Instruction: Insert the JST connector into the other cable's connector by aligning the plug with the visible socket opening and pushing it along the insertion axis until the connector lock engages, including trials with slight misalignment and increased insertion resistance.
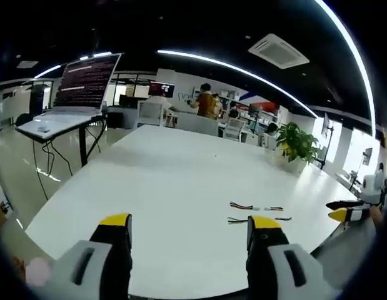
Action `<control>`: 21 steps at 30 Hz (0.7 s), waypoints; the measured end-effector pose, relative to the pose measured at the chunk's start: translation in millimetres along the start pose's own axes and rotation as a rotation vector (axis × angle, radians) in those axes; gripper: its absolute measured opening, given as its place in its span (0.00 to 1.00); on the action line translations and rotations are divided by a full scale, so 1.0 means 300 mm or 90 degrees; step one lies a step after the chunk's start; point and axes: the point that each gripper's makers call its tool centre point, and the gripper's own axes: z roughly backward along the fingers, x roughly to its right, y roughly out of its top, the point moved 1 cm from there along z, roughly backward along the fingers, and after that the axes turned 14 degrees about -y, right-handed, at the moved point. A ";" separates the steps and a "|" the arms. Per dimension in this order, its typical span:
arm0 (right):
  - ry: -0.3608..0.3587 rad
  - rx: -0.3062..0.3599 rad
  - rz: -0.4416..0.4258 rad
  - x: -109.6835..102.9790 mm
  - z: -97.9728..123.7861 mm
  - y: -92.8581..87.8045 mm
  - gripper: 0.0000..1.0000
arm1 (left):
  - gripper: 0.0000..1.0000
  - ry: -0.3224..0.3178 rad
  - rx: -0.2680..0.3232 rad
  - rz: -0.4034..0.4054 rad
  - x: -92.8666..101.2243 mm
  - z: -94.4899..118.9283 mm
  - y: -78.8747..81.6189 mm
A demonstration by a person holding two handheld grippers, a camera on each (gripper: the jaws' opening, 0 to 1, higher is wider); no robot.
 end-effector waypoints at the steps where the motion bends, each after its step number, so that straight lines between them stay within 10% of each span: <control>1: 0.000 0.000 0.000 0.000 0.000 0.000 0.60 | 0.72 0.000 -0.003 -0.002 0.002 0.000 -0.002; 21: 0.017 -0.015 -0.027 -0.008 -0.001 -0.006 0.56 | 0.72 0.006 -0.025 -0.007 0.012 -0.002 -0.010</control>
